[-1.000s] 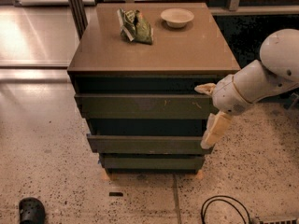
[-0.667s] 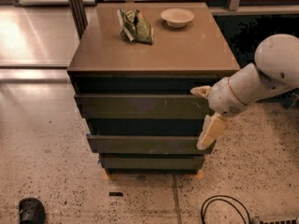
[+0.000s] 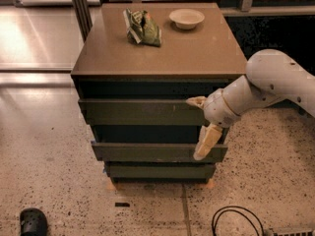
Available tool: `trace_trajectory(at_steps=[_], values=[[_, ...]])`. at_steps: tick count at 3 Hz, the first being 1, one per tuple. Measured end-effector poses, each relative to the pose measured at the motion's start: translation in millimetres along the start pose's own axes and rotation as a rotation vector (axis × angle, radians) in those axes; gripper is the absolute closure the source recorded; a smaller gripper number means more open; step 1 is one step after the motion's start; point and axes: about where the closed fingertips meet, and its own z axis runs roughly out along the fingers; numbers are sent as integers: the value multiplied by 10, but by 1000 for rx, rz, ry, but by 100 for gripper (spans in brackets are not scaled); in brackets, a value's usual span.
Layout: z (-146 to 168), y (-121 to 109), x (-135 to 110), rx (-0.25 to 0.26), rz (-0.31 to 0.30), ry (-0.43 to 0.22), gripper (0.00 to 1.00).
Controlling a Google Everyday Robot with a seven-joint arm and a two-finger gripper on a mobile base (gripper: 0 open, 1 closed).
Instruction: Open top drawer
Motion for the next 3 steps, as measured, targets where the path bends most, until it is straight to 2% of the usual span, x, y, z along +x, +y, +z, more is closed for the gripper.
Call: trace_trajectory(at_steps=[1, 2, 3], values=[[148, -109, 84, 49, 5, 37, 0], [192, -294, 261, 129, 37, 77, 0], [192, -294, 261, 129, 37, 77, 0]])
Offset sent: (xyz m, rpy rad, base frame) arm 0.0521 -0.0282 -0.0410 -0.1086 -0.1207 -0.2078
